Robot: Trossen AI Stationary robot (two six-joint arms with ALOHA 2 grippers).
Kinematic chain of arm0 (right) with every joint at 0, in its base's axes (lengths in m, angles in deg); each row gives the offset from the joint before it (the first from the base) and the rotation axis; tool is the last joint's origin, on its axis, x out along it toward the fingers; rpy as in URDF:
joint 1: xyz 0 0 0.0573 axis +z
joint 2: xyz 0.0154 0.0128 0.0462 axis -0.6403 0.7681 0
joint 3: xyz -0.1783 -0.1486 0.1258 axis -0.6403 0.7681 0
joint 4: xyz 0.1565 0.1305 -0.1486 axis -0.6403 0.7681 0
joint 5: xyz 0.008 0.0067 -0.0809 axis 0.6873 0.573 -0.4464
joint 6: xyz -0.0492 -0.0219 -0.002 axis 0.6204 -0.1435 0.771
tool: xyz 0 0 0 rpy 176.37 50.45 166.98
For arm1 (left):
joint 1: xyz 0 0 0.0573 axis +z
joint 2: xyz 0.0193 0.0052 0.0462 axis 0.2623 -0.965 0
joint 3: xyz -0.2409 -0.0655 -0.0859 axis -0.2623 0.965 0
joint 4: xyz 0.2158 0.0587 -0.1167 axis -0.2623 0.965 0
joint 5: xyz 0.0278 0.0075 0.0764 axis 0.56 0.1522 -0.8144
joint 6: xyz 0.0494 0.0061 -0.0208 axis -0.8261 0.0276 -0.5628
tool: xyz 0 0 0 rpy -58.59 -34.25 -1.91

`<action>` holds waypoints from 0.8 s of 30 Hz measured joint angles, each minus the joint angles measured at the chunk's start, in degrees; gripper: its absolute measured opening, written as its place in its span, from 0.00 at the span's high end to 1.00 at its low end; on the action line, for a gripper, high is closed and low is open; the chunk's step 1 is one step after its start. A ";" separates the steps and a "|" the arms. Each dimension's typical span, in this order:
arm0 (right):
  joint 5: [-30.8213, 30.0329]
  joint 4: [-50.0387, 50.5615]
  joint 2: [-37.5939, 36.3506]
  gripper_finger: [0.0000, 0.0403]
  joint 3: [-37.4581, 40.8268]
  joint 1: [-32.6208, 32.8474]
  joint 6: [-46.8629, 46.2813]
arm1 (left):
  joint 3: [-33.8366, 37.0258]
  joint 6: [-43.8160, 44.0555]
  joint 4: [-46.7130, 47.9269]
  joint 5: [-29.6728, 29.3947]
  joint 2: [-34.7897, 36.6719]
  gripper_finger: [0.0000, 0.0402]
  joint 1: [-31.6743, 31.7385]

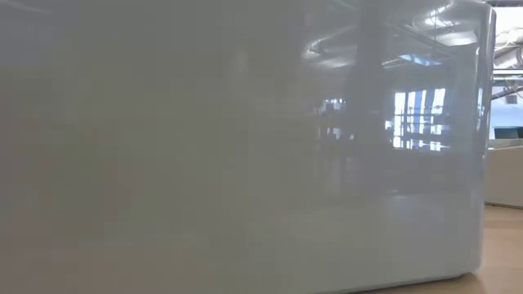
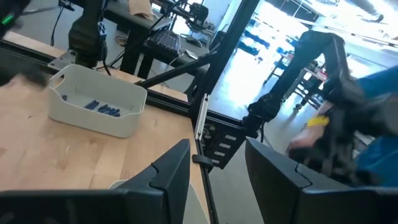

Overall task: Sort crayons/erasers/pens/pencils in bins
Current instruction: Put the blue crayon into the middle right gray bin

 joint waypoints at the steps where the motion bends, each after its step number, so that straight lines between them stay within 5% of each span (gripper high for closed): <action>1: 0.09 -4.43 2.27 0.47 0.91 -1.05 1.49 | 0.00 0.00 -0.04 0.00 0.00 0.61 -0.02; 12: -0.42 -37.82 24.54 0.48 3.06 -11.36 0.36 | -0.02 0.00 -0.02 0.00 0.00 0.61 -0.01; 24: 0.47 -41.55 32.35 0.52 1.29 -14.94 5.26 | -0.02 0.00 -0.07 0.00 0.00 0.61 -0.02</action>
